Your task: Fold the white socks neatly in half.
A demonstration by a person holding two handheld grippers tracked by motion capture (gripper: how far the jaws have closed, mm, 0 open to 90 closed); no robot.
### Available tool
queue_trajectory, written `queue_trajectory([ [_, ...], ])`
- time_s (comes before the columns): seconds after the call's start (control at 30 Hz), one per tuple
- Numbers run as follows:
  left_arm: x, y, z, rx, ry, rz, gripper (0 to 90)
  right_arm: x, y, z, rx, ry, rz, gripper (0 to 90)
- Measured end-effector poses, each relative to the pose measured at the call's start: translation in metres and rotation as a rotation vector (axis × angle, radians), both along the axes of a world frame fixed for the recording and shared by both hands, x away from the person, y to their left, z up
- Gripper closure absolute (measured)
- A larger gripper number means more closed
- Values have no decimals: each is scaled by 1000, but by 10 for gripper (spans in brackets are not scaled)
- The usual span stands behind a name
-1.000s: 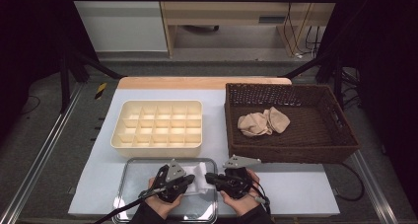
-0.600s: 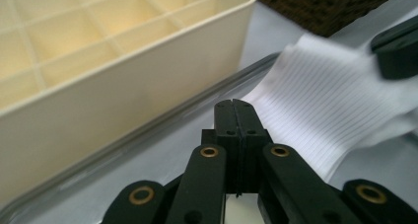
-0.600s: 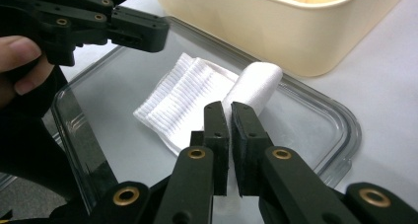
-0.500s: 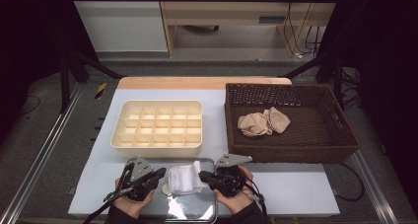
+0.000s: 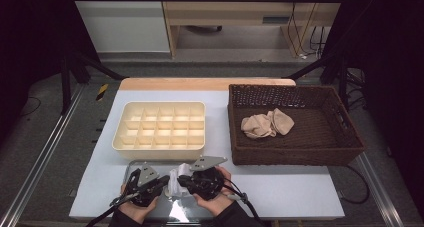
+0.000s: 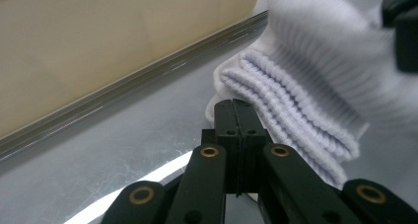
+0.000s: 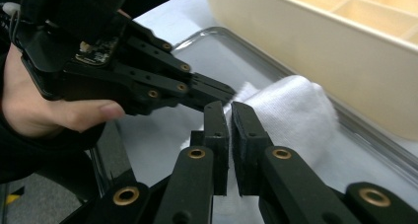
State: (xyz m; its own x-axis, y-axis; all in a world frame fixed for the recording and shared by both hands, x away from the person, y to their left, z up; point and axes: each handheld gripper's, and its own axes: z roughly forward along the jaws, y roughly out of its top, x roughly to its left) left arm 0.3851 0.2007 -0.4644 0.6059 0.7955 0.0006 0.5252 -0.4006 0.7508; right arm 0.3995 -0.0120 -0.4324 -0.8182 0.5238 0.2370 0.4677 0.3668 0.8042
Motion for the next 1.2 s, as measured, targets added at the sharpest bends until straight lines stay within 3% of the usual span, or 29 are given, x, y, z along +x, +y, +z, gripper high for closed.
queue_trajectory([
  [0.27, 4, 6, 1, -12, 13, 9, 893, 3, 21, -11, -32, 12, 40, 859],
  [0.47, 8, 26, 22, -105, -60, 19, 886, 3, 30, -23, -62, 14, 53, 843],
  [0.63, 11, 28, 34, -145, -79, -16, 840, 2, 33, -27, -62, -11, 67, 832],
  [0.8, 13, 13, 37, -129, -89, -58, 742, 0, 34, -28, -60, -12, 68, 827],
  [0.87, 14, 7, 34, -100, -91, -61, 703, 0, 34, -28, -61, -16, 69, 825],
  [1.0, 18, 2, 26, -62, -58, -61, 677, -3, 34, -27, -65, -17, 79, 820],
  [1.2, 17, -1, 19, -11, -52, -61, 673, -3, 29, -25, -72, 1, 80, 797],
])
